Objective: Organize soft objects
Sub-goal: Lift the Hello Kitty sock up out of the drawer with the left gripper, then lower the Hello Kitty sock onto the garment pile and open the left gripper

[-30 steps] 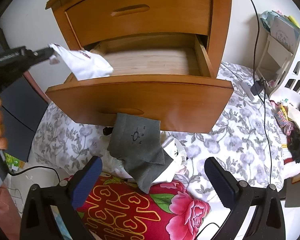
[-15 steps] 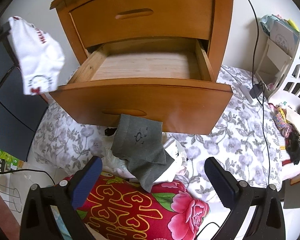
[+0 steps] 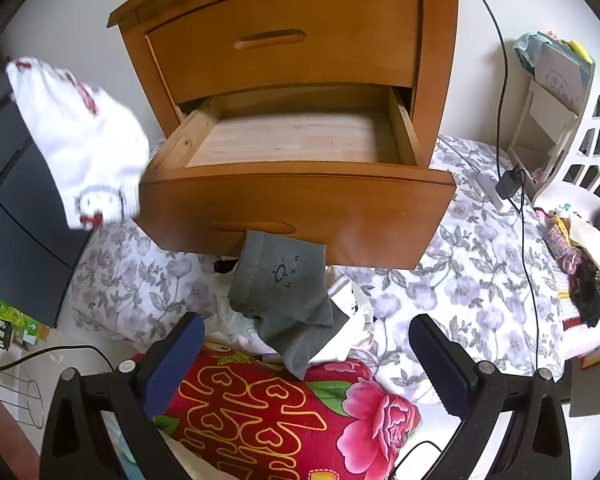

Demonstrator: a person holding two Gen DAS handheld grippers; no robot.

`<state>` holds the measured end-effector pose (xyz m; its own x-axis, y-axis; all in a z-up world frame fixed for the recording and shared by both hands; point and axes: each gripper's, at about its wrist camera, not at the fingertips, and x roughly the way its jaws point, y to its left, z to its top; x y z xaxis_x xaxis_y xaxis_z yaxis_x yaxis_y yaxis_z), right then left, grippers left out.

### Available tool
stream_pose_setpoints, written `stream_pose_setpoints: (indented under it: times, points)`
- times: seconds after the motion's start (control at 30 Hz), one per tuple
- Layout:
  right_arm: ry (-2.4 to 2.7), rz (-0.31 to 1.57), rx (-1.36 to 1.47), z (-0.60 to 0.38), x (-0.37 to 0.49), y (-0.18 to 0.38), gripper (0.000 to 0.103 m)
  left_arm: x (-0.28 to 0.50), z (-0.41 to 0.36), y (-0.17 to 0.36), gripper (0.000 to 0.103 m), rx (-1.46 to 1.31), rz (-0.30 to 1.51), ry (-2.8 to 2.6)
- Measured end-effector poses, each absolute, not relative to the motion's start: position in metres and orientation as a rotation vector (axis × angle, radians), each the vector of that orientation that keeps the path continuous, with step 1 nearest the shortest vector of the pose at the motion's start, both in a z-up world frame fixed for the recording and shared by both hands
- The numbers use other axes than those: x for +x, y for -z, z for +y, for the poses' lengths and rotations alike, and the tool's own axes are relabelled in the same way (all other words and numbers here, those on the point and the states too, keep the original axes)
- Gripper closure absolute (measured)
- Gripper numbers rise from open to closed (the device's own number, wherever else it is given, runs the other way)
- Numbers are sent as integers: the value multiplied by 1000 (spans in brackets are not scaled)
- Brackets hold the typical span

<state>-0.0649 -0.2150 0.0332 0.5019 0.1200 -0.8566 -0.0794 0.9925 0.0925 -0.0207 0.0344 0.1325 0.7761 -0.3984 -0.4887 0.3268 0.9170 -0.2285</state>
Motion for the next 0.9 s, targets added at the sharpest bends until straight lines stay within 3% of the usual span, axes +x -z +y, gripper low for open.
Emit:
stream_pose_setpoints:
  times: [0.53,0.9]
  points:
    - [-104,1039,78,-231,-68,-30,0,-5,-26,-69,98,-38,784,482]
    - [-98,1059,88,-237,-64,-22,0,19,-53,3,98,-9,978,484]
